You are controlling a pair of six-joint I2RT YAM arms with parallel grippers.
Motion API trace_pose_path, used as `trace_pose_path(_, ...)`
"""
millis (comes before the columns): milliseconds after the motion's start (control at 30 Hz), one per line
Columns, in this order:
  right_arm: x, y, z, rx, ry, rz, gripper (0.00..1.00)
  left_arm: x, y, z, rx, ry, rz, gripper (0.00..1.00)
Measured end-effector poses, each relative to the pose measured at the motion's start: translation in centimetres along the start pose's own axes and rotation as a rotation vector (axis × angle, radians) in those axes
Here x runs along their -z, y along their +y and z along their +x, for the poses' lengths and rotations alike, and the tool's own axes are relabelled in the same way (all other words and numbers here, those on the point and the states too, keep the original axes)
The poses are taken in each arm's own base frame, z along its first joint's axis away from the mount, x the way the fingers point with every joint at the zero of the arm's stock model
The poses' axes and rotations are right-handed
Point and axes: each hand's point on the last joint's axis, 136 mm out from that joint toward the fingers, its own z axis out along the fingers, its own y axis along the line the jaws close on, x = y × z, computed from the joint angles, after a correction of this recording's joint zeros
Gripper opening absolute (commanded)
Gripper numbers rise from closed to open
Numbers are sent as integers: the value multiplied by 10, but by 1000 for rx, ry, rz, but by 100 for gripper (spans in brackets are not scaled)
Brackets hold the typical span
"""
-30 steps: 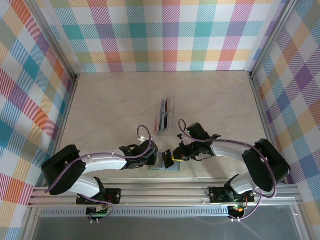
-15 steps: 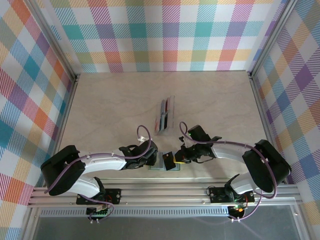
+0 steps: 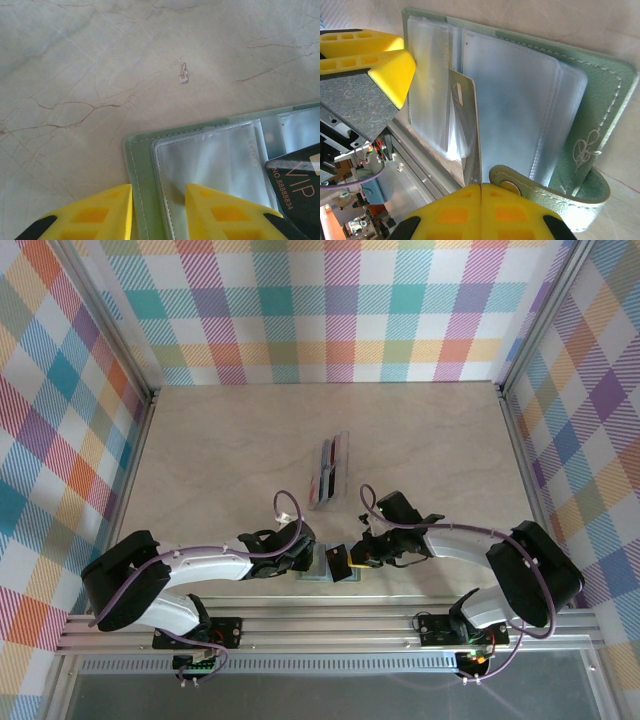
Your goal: Put the credit cards into the card holder
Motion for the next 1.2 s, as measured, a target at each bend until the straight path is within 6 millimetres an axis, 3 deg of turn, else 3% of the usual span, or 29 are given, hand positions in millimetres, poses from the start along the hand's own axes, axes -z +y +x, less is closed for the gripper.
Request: trace_pose_path(1200, -15, 8, -11, -44, 22, -15, 0, 2, 4, 3, 10, -15, 17, 32)
